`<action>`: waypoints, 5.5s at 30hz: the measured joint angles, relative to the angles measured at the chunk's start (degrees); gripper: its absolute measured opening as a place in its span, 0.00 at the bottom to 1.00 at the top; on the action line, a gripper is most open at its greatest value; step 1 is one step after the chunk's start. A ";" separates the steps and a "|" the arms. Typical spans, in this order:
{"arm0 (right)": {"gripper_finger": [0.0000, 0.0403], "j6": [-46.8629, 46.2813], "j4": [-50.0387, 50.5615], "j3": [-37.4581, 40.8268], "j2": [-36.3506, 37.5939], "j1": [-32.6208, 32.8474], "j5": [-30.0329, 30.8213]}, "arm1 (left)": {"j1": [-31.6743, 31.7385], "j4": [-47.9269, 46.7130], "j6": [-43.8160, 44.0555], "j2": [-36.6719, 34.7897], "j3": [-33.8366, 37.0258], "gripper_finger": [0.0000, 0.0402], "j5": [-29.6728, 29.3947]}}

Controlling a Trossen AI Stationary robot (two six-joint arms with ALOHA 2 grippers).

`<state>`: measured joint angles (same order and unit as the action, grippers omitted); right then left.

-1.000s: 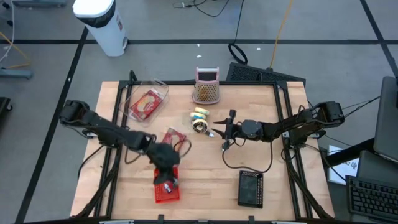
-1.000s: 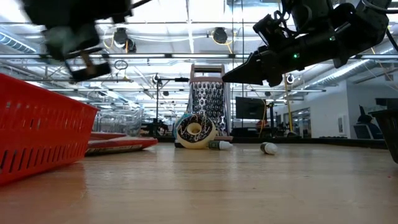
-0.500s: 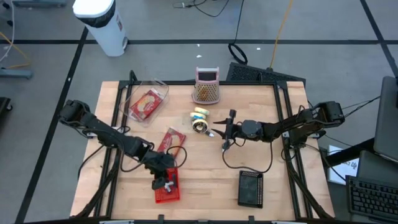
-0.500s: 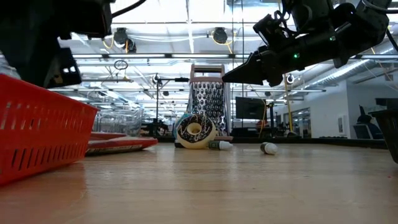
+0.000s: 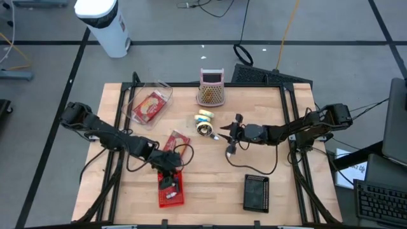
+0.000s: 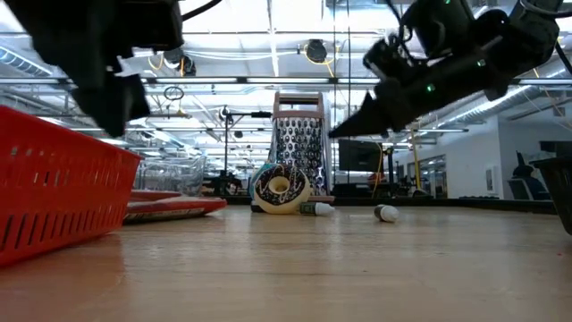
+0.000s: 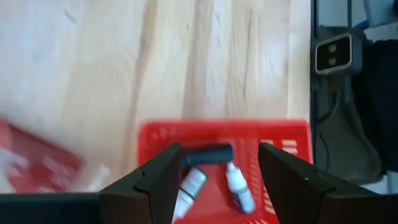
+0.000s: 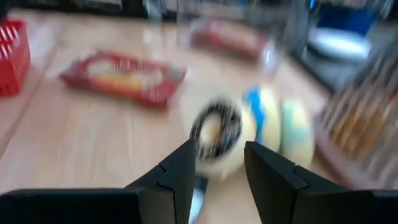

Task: Pick & Place Food Item
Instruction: Put the brown food coloring bottle into the red bin

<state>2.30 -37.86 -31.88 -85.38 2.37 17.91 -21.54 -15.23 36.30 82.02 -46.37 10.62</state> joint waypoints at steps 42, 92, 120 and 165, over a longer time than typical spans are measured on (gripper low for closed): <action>0.33 11.49 24.84 0.00 -0.04 2.93 -14.61 | 14.52 6.55 -13.34 0.02 0.00 0.54 -8.88; 0.36 7.48 23.27 -0.02 -4.00 1.33 -15.19 | 14.52 6.54 -13.71 0.04 0.00 0.54 -9.28; 0.16 38.23 -11.46 0.02 -4.02 2.21 3.64 | 15.30 43.36 -11.77 10.01 -0.04 0.54 -28.30; 0.18 44.96 -15.43 0.02 -4.04 6.75 8.90 | 19.84 58.09 -7.56 25.59 -6.56 0.21 -23.59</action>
<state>47.26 -53.29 -31.86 -89.43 9.13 26.81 -1.70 42.86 28.74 107.61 -52.93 -12.97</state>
